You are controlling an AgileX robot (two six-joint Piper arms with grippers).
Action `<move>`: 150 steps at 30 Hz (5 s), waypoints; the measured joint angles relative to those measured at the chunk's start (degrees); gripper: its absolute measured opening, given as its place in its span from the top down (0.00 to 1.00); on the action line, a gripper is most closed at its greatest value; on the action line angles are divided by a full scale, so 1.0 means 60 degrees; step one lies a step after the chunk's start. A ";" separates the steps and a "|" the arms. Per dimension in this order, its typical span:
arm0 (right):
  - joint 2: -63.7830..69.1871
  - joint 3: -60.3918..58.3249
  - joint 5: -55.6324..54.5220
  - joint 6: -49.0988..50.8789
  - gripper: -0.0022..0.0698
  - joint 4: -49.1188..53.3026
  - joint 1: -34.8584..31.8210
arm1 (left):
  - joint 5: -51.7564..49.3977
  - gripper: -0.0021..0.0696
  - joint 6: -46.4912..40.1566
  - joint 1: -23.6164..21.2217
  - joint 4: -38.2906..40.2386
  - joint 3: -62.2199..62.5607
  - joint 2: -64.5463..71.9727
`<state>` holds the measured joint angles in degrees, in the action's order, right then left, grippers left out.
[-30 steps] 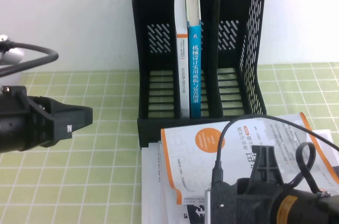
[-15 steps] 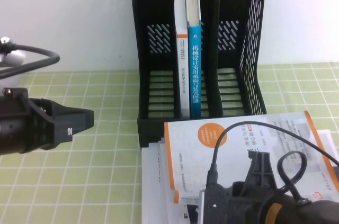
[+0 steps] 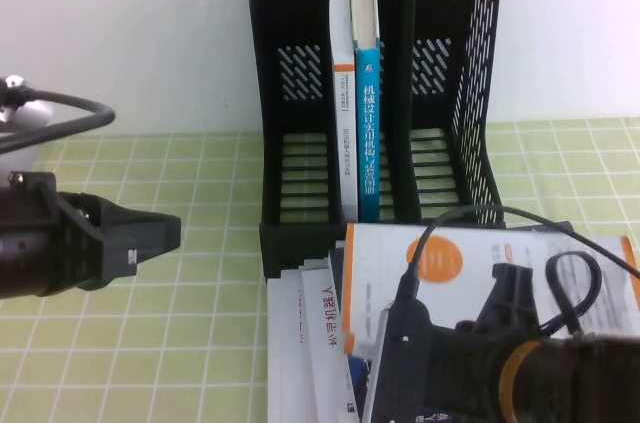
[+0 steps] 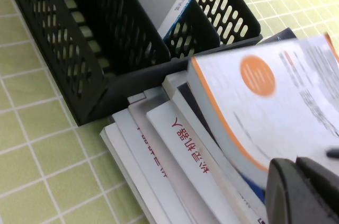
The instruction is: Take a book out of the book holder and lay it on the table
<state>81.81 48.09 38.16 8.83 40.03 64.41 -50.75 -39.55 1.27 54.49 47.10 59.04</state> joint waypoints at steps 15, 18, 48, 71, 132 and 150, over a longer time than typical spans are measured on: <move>0.0023 0.2467 0.2081 -0.3377 0.64 -0.2897 0.0000 | -0.0055 0.98 -0.0058 0.0000 0.0000 0.0000 0.0000; 0.0357 0.2467 0.2122 -0.3377 0.63 -0.2862 0.0000 | -0.0154 0.98 -0.0058 0.0000 -0.0021 0.0000 0.0000; 0.0749 0.3513 0.3273 -0.5376 0.18 -0.5953 0.0000 | -0.0440 0.98 -0.0379 0.0000 -0.0058 0.0000 -0.0037; 0.0734 0.0151 0.2959 -0.3869 0.97 -0.4950 -0.0229 | -0.0440 0.98 -0.0473 0.0000 -0.0217 0.0000 -0.0037; -0.8878 -0.4382 -0.0650 0.4505 0.97 0.1876 -0.2077 | 0.4825 0.97 0.4631 0.1889 -0.4705 -0.5751 -0.7761; -0.8878 -0.4382 -0.0634 0.4522 0.97 0.1884 -0.2077 | 0.5452 0.97 0.3345 0.1595 -0.5768 -0.6698 -0.8433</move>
<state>28.54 21.79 34.36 35.96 51.33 51.95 -18.03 -19.48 10.84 19.89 6.91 8.44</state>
